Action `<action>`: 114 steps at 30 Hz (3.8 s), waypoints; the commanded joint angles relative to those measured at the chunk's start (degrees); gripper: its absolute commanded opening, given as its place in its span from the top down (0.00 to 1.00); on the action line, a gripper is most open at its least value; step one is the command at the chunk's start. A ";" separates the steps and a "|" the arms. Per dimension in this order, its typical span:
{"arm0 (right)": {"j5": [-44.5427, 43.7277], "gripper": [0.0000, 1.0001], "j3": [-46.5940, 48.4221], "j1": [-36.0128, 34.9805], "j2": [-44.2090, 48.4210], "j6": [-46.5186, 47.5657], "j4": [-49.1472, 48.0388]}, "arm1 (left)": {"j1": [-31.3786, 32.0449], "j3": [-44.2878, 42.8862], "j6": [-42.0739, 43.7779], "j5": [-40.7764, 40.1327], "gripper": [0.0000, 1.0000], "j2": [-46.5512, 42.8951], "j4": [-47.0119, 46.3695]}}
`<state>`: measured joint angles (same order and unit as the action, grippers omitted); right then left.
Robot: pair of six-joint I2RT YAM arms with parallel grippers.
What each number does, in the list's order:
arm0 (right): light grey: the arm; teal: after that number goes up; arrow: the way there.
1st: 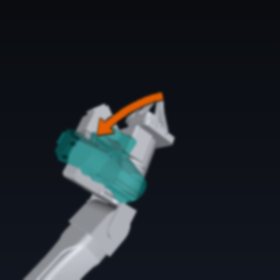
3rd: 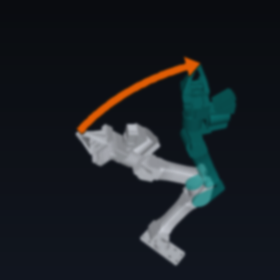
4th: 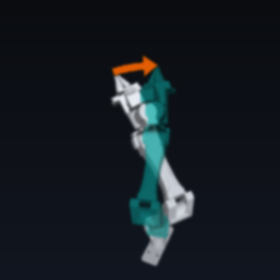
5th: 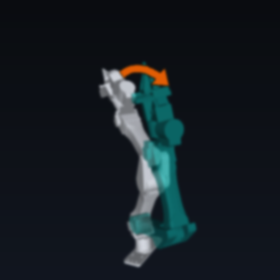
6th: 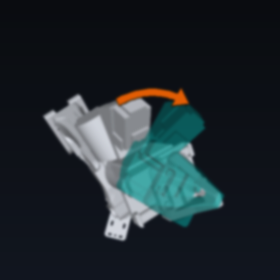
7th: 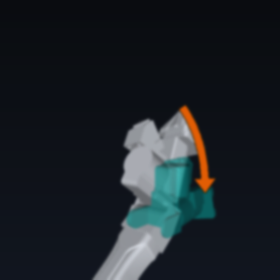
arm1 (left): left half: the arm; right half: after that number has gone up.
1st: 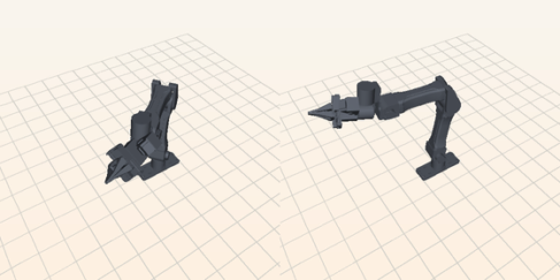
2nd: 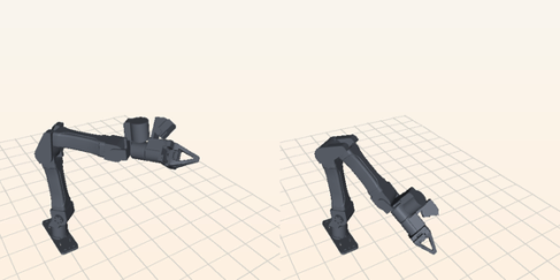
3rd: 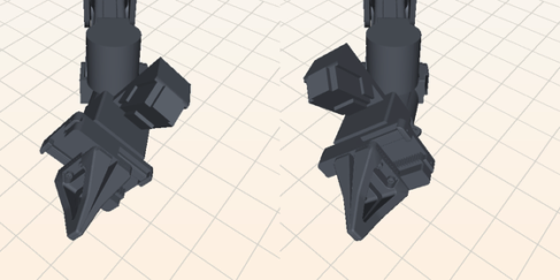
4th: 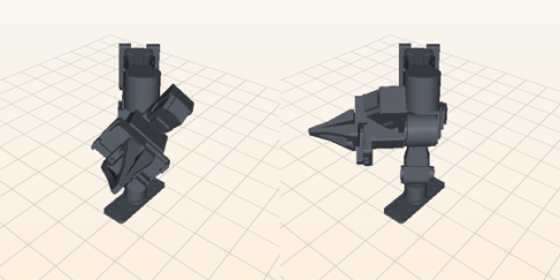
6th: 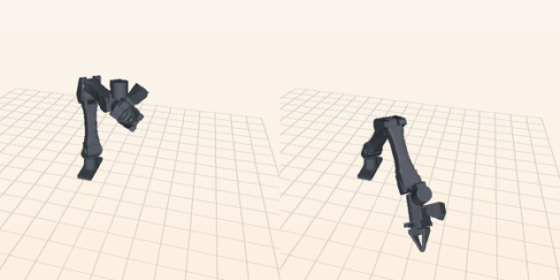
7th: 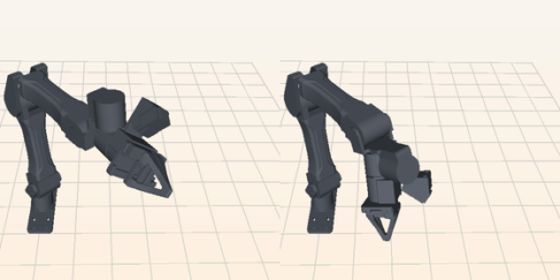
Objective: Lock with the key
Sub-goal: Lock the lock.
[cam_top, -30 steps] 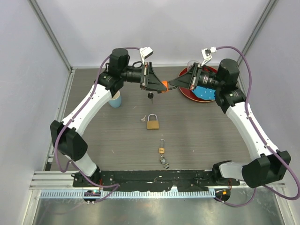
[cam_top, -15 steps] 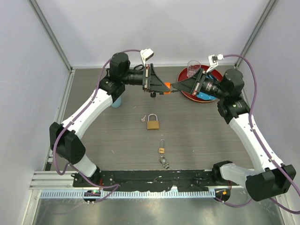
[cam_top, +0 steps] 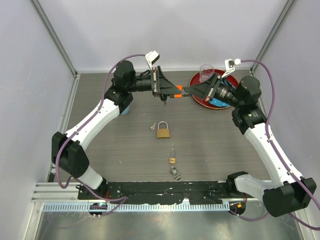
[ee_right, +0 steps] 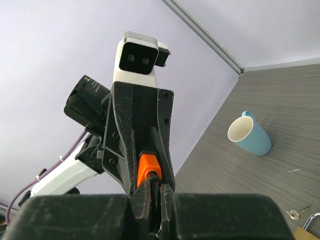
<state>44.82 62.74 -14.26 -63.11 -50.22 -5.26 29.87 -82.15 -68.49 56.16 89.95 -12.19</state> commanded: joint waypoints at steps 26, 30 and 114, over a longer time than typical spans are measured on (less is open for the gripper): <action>5.80 0.45 10.82 2.22 -6.49 3.90 1.48 | -5.61 -11.54 3.30 8.17 1.00 -0.48 6.49; 7.47 0.50 10.91 2.22 -7.38 1.00 -2.55 | -5.61 -11.01 0.90 8.09 1.00 -0.30 2.26; 7.48 0.99 16.62 -11.14 -14.23 -6.83 -8.99 | 1.86 -13.65 11.01 -5.01 1.00 4.35 9.99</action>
<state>46.92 75.66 -17.93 -77.25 -57.34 -8.97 25.47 -93.45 -57.45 52.03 91.53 -1.32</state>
